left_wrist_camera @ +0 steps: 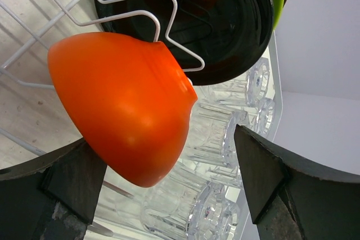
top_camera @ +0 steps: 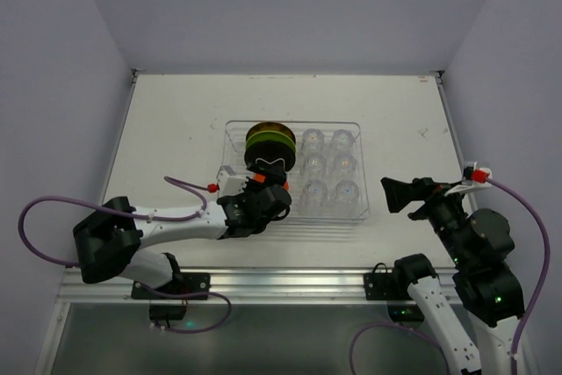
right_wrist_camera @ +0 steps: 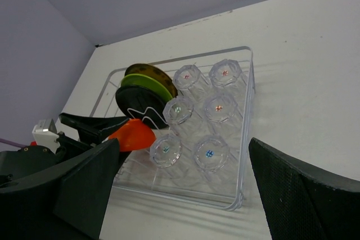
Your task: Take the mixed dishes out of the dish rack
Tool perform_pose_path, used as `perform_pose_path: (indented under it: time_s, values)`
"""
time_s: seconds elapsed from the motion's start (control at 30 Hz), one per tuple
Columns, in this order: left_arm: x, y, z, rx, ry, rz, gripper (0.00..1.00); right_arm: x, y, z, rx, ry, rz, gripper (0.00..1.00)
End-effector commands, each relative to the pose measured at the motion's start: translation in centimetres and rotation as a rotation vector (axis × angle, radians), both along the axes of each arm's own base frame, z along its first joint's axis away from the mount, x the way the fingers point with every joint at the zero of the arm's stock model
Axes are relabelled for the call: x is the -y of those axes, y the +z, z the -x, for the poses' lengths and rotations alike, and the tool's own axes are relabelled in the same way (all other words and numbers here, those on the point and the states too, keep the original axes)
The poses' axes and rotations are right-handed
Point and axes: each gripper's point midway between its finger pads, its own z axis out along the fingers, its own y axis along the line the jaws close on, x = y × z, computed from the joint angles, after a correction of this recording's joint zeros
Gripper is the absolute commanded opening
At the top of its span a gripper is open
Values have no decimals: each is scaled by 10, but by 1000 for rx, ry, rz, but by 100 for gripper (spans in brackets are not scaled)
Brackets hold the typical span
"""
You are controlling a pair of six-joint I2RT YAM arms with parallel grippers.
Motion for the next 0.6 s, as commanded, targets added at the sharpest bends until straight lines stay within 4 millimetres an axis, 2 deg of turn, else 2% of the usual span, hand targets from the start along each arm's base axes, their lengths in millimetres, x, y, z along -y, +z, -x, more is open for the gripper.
perform_pose_path:
  time_s: [0.0, 0.37, 0.57]
  values:
    - [-4, 34, -18, 123, 149, 220, 92, -6, 4, -1, 13, 37, 9, 99]
    - [7, 41, -16, 118, 111, 254, 90, -10, 3, 0, 11, 63, 14, 99]
    - [4, 40, -15, 105, 128, 255, 89, -10, 2, 0, 12, 64, 16, 99]
